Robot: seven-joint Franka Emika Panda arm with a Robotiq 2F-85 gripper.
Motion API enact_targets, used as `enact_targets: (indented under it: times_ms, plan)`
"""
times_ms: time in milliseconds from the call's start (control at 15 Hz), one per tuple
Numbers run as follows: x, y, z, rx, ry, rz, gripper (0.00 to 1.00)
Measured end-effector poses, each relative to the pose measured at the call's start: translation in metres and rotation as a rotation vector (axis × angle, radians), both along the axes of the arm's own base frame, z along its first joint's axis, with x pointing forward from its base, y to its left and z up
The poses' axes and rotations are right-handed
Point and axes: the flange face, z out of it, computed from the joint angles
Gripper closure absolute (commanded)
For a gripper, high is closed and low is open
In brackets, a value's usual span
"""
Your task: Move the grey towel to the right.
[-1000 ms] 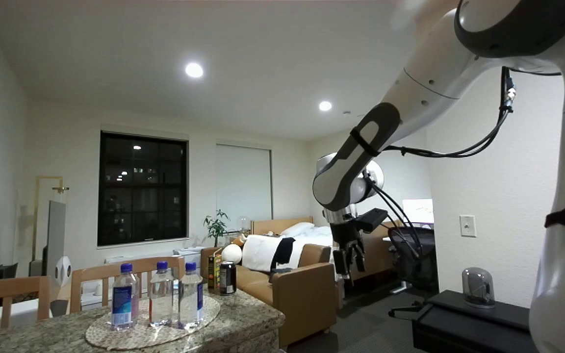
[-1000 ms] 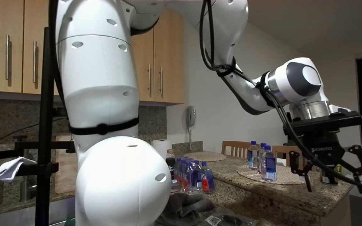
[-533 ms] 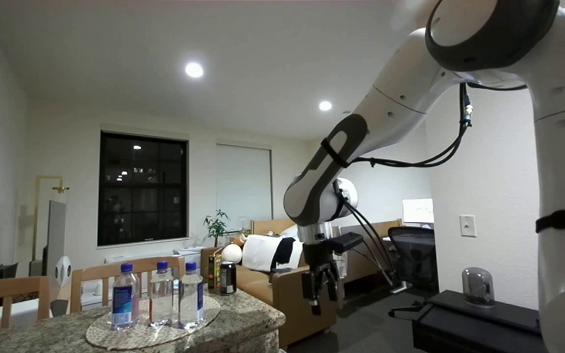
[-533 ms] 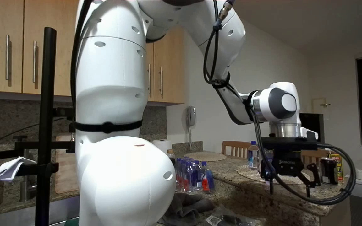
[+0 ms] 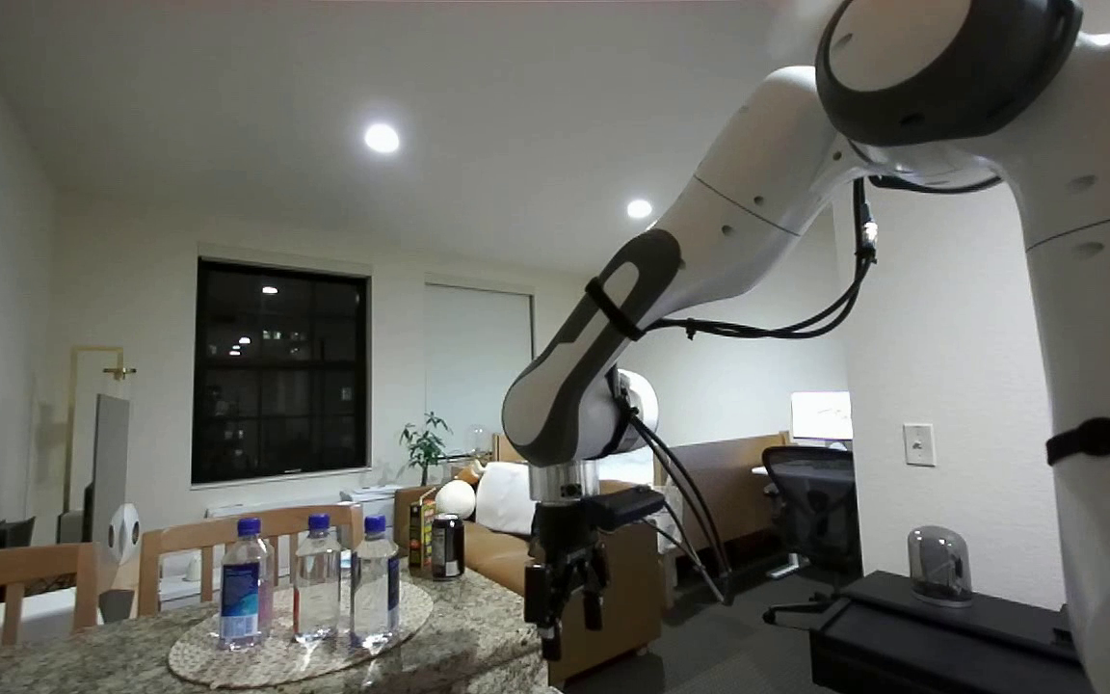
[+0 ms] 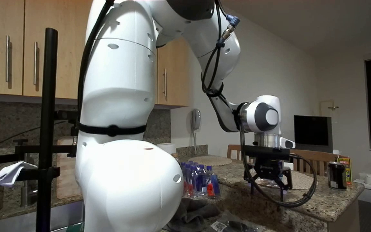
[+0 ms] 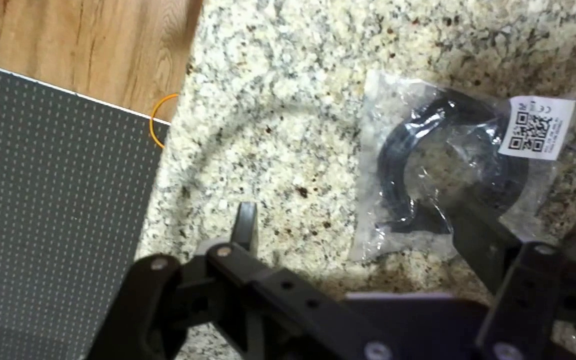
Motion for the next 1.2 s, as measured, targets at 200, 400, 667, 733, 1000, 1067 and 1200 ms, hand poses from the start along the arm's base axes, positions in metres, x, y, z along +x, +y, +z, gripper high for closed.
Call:
enact_targets:
  times_ms: [200,400,667,733,1000,1067,1200]
  plan:
    - [-0.001,0.049,0.001,-0.008,-0.025,0.033,0.0]
    - [-0.01,0.101,-0.001,-0.037,-0.025,0.075,0.0]
    - [-0.029,0.166,-0.013,-0.104,-0.026,0.153,0.0]
    - [-0.034,0.18,-0.017,-0.12,-0.028,0.17,0.0]
    - [-0.05,0.222,-0.025,-0.127,-0.025,0.238,0.0]
    - [-0.052,0.228,-0.025,-0.126,-0.027,0.252,0.0]
    - [-0.057,0.24,-0.024,-0.122,-0.033,0.275,0.0]
